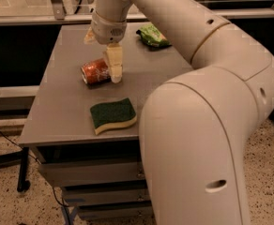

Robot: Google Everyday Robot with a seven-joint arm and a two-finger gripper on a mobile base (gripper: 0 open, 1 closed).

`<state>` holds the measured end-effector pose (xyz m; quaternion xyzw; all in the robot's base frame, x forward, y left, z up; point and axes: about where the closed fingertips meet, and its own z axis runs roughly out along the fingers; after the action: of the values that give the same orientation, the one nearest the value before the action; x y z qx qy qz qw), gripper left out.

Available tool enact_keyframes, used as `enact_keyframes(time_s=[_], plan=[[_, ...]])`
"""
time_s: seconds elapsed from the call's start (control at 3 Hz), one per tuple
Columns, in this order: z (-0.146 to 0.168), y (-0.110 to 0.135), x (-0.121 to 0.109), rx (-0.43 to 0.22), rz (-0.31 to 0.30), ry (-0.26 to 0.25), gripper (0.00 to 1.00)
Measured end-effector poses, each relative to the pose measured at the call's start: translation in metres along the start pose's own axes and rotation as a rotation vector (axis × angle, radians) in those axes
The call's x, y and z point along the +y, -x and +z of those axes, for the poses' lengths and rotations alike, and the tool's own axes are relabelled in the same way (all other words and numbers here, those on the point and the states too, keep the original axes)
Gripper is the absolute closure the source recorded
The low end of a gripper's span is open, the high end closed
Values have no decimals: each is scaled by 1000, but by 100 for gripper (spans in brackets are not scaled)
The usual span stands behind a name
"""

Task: Knock coke can over

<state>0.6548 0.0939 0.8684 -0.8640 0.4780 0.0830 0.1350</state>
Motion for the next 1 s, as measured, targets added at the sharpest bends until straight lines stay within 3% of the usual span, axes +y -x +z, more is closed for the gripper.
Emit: enact_keyframes(time_s=[0.33,1.0], plan=[[1,-8,3,-94,87,-4,0],[-21,-43,11,-268,316,-109,0]])
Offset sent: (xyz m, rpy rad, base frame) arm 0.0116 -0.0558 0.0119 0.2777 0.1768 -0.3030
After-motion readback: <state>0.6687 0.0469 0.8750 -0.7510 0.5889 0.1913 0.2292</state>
